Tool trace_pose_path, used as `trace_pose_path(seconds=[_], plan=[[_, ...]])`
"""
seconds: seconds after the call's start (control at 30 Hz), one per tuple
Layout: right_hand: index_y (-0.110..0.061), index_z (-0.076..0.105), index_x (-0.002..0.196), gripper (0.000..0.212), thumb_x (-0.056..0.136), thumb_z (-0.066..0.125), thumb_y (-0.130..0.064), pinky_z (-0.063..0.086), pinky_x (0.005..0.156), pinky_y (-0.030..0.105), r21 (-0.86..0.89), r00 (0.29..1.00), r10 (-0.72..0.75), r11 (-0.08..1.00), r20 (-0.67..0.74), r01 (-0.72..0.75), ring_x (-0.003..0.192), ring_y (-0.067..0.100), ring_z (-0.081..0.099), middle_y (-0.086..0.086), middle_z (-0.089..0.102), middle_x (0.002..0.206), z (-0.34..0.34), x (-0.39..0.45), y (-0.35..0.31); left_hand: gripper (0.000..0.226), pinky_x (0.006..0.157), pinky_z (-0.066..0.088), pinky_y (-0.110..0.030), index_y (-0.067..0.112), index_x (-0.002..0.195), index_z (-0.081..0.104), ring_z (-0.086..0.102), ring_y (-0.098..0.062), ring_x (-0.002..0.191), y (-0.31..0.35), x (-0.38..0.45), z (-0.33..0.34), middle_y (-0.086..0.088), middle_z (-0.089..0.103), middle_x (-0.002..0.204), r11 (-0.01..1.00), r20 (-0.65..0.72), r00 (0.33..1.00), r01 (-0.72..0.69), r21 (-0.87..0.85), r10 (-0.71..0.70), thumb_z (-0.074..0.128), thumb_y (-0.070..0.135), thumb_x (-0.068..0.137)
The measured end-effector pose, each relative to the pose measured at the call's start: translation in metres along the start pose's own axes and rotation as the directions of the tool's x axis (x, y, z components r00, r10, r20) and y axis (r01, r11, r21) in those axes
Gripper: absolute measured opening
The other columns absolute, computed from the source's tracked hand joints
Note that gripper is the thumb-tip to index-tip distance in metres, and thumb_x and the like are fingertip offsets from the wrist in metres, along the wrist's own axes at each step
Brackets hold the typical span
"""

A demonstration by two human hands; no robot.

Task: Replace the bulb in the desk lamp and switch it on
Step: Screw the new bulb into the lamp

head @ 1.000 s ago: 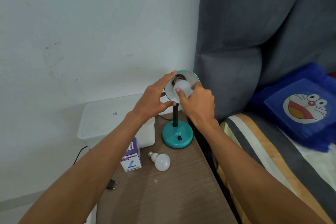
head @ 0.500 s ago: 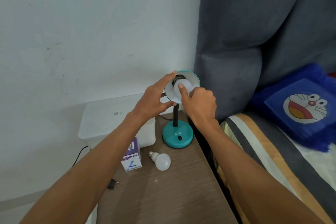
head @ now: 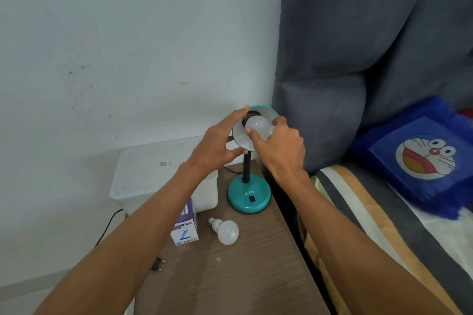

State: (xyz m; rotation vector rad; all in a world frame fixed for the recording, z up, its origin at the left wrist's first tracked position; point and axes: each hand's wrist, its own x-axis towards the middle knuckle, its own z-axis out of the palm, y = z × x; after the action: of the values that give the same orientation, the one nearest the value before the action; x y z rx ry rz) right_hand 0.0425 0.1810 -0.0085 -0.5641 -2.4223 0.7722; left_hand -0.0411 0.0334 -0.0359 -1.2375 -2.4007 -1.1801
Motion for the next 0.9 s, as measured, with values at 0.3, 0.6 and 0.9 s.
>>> trace_pose_path(seconds=[0.3,0.6,0.9], plan=[[-0.004,0.057,0.125,0.061,0.091,0.061,-0.055,0.056,0.076,0.040,-0.018,0.999,-0.004,1.000,0.035,0.004,0.097,0.035,0.068,0.016,0.069,0.108,0.004,-0.001,-0.004,0.098,0.108,0.051,-0.031,0.033,0.158,0.027,0.045,-0.016,0.143,0.000,0.001,0.002,0.005,0.039,0.161,1.000,-0.008,1.000,-0.001,0.020,0.001,0.086,0.016,0.082],[-0.010,0.059,0.126,0.064,0.087,0.061,-0.061,0.058,0.079,0.043,-0.013,0.999,-0.012,1.000,0.030,0.012,0.099,0.034,0.068,0.013,0.071,0.108,-0.010,-0.001,-0.008,0.112,0.111,0.049,-0.035,0.035,0.162,0.016,0.045,-0.016,0.143,0.004,-0.002,-0.003,0.005,0.038,0.161,0.999,0.029,0.998,0.049,0.003,-0.049,0.089,0.018,0.079],[-0.016,0.064,0.120,0.036,0.095,0.060,-0.041,0.055,0.072,0.031,0.085,0.965,-0.241,0.965,-0.102,0.250,0.085,0.019,0.070,0.002,0.074,0.098,-0.024,-0.013,-0.061,0.107,0.107,0.050,-0.037,0.032,0.161,0.026,0.048,-0.017,0.140,-0.007,-0.044,-0.063,-0.002,0.045,0.158,0.955,-0.222,0.930,0.296,-0.017,-0.293,0.088,0.049,0.074]])
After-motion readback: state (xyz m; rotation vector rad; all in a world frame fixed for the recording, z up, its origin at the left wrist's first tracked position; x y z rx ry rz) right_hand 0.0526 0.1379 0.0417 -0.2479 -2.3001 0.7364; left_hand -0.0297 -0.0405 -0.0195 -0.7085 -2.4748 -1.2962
